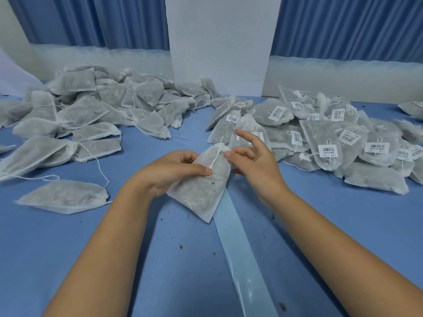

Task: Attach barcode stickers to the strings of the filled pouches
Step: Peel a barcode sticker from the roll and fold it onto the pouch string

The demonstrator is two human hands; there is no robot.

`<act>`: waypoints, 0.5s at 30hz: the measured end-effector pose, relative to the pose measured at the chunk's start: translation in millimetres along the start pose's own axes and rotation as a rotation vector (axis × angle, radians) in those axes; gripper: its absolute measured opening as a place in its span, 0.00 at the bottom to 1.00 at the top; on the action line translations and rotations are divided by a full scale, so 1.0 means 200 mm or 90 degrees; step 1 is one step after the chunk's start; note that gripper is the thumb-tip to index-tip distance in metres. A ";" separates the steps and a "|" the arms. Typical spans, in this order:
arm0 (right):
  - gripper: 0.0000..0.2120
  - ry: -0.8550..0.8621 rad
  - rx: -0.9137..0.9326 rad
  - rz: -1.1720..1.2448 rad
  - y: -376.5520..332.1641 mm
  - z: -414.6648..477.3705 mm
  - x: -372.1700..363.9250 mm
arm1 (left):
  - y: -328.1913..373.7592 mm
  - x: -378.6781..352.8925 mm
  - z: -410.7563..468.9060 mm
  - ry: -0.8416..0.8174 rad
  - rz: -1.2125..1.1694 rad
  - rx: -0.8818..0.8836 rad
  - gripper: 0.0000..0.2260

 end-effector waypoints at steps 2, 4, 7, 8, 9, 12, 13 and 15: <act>0.19 0.025 0.026 -0.009 -0.01 0.00 0.01 | -0.01 0.00 0.01 0.011 0.006 0.011 0.09; 0.12 0.063 0.052 0.009 -0.04 0.01 0.02 | -0.02 0.00 0.01 0.033 0.007 0.026 0.08; 0.04 0.090 0.033 0.030 -0.06 0.01 0.03 | -0.03 0.01 0.02 0.071 0.003 0.039 0.14; 0.06 0.079 0.014 0.031 -0.06 0.01 0.03 | -0.03 0.01 0.02 0.078 -0.002 0.040 0.15; 0.07 0.059 -0.007 0.032 -0.05 0.01 0.01 | -0.03 0.01 0.02 0.081 -0.006 0.040 0.16; 0.08 0.004 -0.048 0.006 -0.03 -0.01 -0.02 | -0.03 0.00 0.02 0.081 -0.007 0.033 0.18; 0.07 -0.005 -0.049 -0.004 -0.03 -0.01 -0.03 | -0.03 0.00 0.02 0.076 -0.007 0.029 0.18; 0.06 -0.009 -0.046 -0.020 -0.02 -0.02 -0.03 | -0.02 -0.01 0.01 0.065 -0.010 0.018 0.17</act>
Point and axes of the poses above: each hand's wrist, its own z-axis towards the middle knuckle, its own x-axis out of the back of the hand, y = z × x, the point moved 5 cm from there along z, towards the middle knuckle, and after that the axes turned 11 degrees about y, right-handed, at the moved point
